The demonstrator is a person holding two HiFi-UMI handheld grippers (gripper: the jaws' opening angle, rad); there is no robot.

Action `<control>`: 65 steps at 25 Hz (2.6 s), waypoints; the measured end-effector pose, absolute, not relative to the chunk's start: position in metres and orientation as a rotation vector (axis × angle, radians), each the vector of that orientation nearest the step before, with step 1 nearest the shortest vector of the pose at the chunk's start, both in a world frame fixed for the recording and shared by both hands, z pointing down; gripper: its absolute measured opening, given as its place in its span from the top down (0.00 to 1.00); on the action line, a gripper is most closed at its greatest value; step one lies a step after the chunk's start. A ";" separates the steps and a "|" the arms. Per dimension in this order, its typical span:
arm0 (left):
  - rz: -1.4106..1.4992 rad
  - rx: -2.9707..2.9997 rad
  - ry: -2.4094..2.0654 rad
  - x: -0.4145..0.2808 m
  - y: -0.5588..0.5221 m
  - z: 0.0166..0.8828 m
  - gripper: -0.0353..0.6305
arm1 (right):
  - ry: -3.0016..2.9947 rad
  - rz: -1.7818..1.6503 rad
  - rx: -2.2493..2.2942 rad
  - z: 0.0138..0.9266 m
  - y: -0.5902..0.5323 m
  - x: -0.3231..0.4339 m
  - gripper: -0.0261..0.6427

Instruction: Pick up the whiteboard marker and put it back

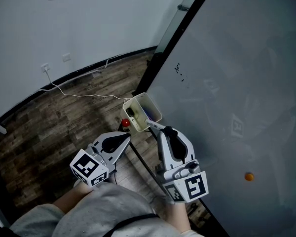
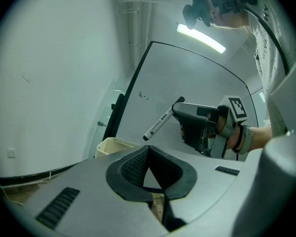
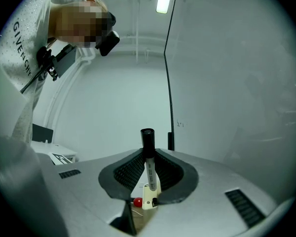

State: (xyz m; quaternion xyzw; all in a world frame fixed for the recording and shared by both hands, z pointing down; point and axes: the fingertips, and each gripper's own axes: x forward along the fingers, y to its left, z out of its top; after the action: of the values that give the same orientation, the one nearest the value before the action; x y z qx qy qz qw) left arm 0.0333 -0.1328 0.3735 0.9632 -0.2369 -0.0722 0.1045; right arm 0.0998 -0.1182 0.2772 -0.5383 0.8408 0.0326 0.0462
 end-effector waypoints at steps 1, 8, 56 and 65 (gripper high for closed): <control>-0.211 2.838 -0.693 0.034 -0.134 0.374 0.92 | 2.568 0.090 -1.648 0.279 -0.120 0.100 0.85; -0.184 2.823 -0.658 0.040 -0.146 0.388 0.92 | 2.570 0.020 -1.677 0.305 -0.133 0.102 0.85; -0.016 2.735 -0.410 0.053 -0.174 0.453 0.92 | 2.707 -0.075 -1.761 0.386 -0.184 0.076 0.85; -0.015 2.727 -0.419 0.052 -0.173 0.456 0.92 | 2.714 -0.086 -1.747 0.391 -0.180 0.076 0.85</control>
State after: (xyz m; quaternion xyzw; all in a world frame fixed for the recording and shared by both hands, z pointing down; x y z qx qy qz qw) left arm 0.0522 -0.1728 0.4555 0.9704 -0.1490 -0.0052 0.1900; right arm 0.0756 -0.1804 0.3908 -0.5405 0.8398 -0.0266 -0.0435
